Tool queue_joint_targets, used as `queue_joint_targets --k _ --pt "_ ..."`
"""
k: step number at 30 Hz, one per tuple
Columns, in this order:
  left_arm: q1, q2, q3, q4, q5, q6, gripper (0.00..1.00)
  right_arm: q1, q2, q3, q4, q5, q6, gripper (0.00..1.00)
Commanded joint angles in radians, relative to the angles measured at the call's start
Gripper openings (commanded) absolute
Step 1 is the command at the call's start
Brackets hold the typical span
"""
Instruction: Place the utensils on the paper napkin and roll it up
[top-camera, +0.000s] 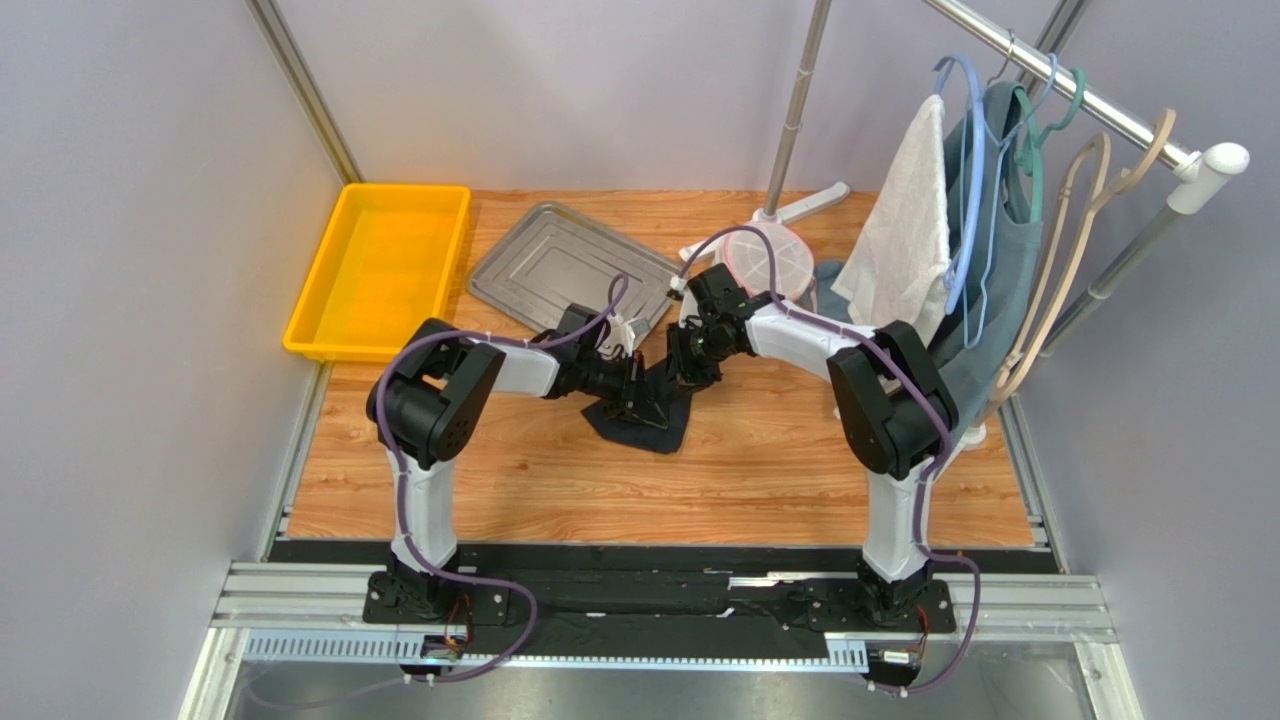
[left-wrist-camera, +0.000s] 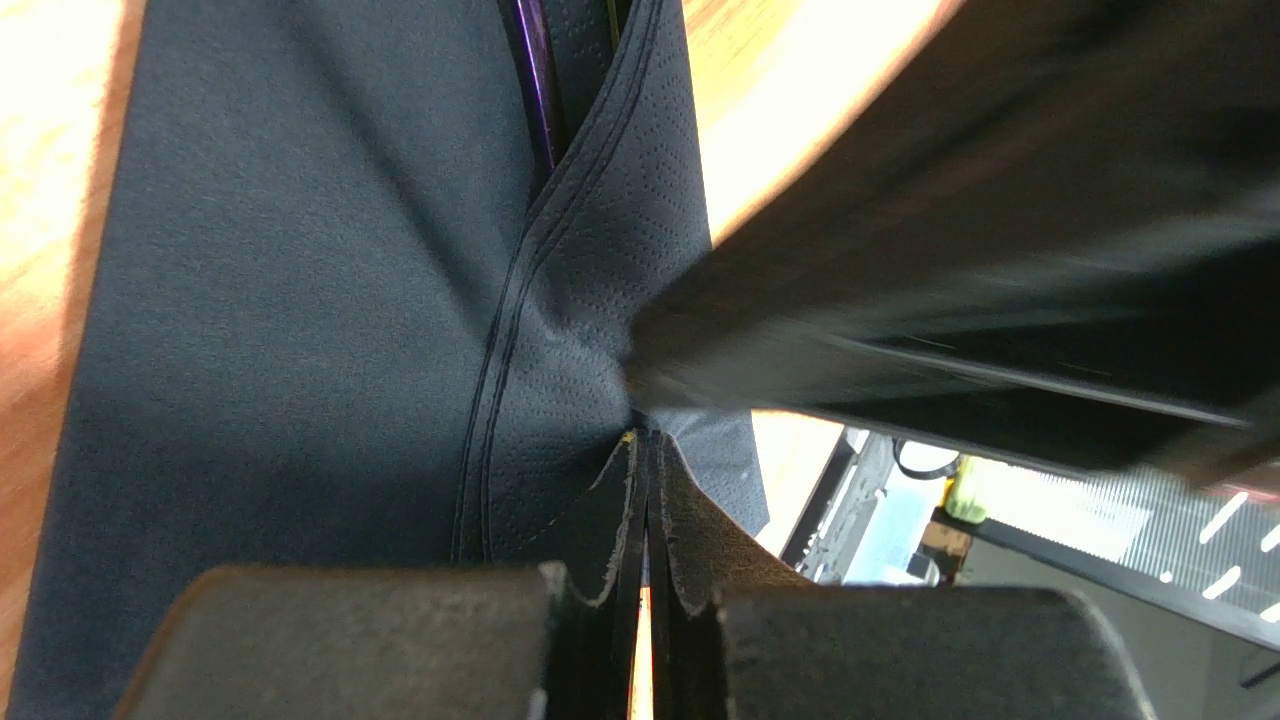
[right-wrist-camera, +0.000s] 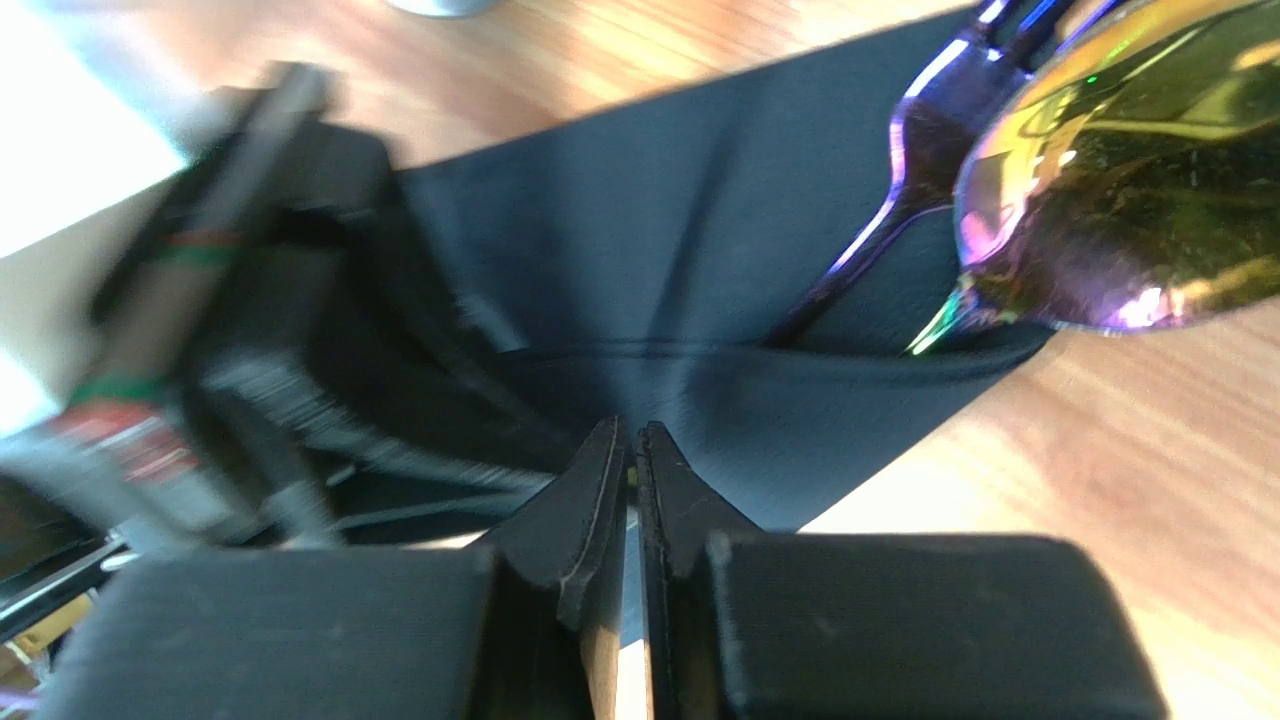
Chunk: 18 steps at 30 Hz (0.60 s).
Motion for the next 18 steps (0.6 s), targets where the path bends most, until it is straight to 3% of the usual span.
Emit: queue_joint_targets --k 1,9,13,18 --pt "-0.004 0.036 -0.001 -0.041 -0.127 0.042 0.04 0.015 0.055 -0.004 0.012 0.056 -0.037 0.08" --pt "-0.004 -0.13 -0.024 -0.028 -0.107 0.071 0.22 0.02 0.097 -0.045 0.026 0.077 -0.115 0.03" --pt "-0.004 -0.196 -0.026 -0.05 -0.112 0.084 0.24 0.02 0.089 -0.062 0.028 0.073 -0.129 0.01" --pt "-0.004 -0.172 -0.023 -0.073 -0.133 0.105 0.23 0.019 0.08 -0.07 0.037 0.045 -0.132 0.01"
